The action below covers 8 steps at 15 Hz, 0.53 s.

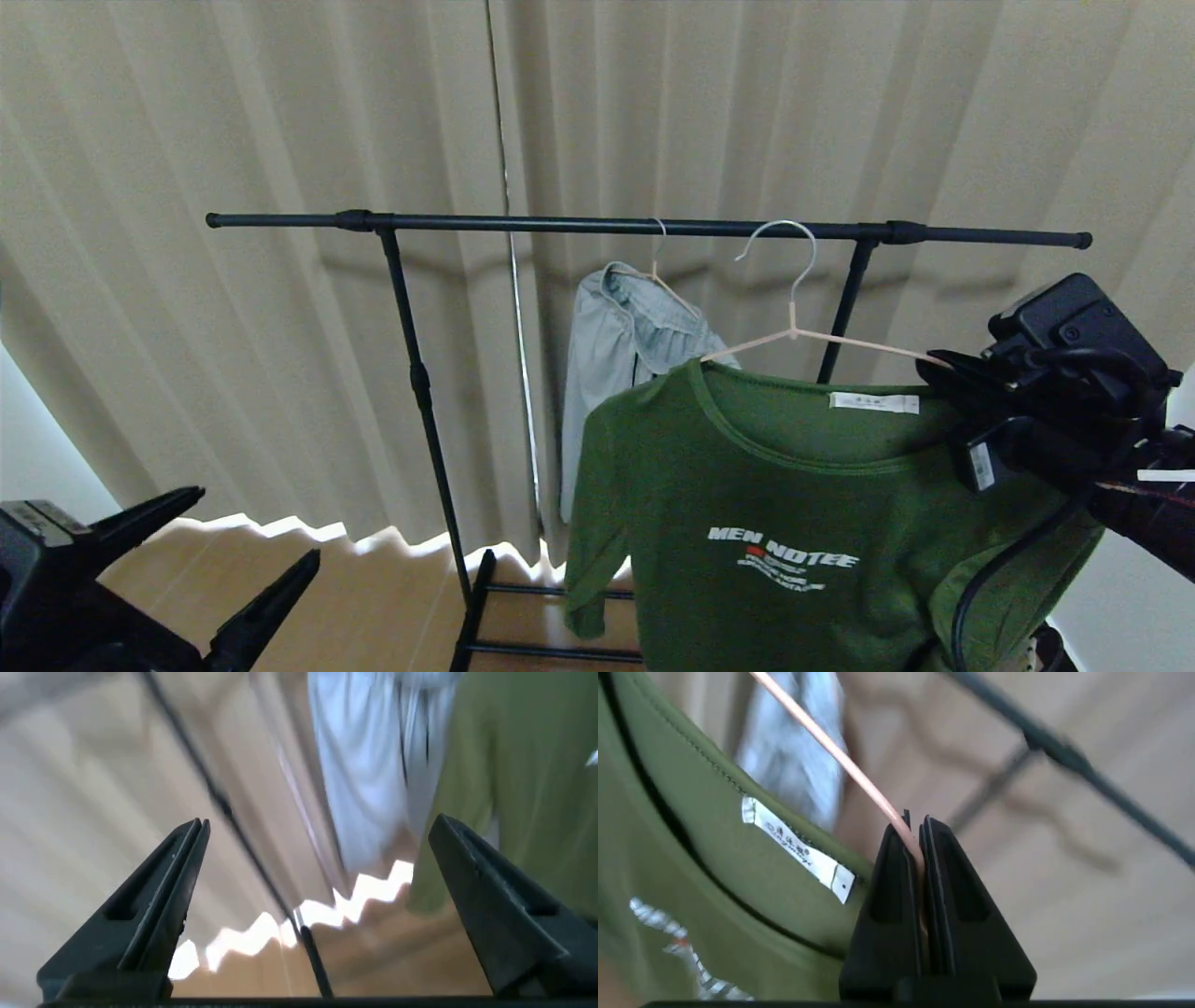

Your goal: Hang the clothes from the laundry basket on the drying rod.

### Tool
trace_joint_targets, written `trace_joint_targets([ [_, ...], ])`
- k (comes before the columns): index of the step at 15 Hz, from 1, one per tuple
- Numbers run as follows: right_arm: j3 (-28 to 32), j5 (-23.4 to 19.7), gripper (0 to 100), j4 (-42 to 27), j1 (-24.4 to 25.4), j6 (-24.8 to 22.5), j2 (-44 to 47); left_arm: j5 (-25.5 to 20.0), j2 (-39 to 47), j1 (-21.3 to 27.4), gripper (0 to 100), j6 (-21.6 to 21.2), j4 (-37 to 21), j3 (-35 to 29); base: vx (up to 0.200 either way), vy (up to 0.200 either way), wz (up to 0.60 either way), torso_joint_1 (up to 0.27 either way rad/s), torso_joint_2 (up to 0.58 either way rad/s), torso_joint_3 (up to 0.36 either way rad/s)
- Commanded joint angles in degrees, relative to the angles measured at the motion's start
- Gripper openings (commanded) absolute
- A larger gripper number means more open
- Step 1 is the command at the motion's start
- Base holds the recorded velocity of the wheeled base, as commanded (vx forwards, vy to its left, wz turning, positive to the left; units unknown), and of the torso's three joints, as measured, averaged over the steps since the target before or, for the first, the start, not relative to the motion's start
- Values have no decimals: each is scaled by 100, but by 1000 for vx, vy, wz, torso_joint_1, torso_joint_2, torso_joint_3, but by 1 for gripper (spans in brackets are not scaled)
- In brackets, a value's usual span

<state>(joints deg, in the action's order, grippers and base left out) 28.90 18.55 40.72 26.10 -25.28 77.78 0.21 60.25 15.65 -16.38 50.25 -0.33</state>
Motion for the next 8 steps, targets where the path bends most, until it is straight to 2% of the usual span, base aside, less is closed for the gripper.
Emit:
trace_joint_targets([
  [1,-148,184,0,-81,-184,6,-237,-21,-1164,-511,100,469,-1219,-371,0,0,0,0,0,0],
  [2,-289,377,0,-73,-457,6,-237,-21,-1525,-607,100,795,-1914,-565,0,0,0,0,0,0],
  [3,-350,482,0,-64,-650,6,-237,-21,-1665,-598,100,918,-2072,-609,0,0,0,0,0,0],
  [8,-509,614,0,-99,-1529,-12,-430,-21,-1955,-598,100,733,-2081,-582,0,0,0,0,0,0],
])
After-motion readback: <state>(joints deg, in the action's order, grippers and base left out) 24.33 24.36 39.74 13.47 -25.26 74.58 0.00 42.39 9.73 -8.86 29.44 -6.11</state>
